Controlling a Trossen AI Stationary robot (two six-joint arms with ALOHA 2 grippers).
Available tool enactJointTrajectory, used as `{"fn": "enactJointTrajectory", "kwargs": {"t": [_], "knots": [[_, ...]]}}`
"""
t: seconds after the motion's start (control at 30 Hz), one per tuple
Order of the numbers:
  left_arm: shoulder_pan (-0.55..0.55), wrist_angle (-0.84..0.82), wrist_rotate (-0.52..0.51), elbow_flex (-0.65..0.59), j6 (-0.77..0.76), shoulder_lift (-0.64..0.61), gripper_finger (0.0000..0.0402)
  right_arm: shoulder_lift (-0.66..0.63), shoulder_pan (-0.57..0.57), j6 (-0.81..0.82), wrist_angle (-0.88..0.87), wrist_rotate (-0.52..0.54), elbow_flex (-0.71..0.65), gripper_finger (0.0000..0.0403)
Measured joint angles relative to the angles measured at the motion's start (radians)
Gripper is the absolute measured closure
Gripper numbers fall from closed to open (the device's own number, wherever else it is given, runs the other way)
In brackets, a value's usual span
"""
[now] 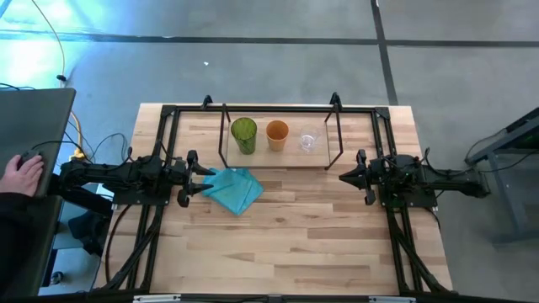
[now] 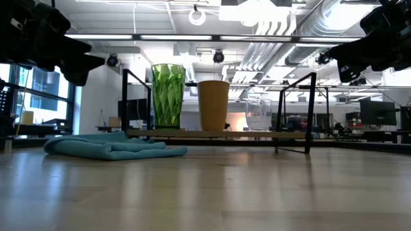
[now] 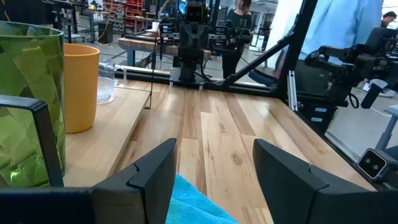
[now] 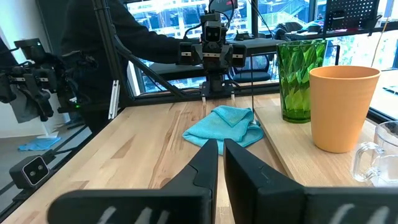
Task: Stack small to large cups/mugs on shelf
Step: Return to Home Position
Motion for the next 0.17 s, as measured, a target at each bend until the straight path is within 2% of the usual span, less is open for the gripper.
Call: {"fn": "enactJointTrajectory", "kwargs": {"t": [0.17], "knots": [[0.000, 0.000, 0.000, 0.000, 0.000, 0.000, 0.0202, 0.000, 0.000, 0.000, 0.000, 0.000, 0.000, 0.0384]]}}
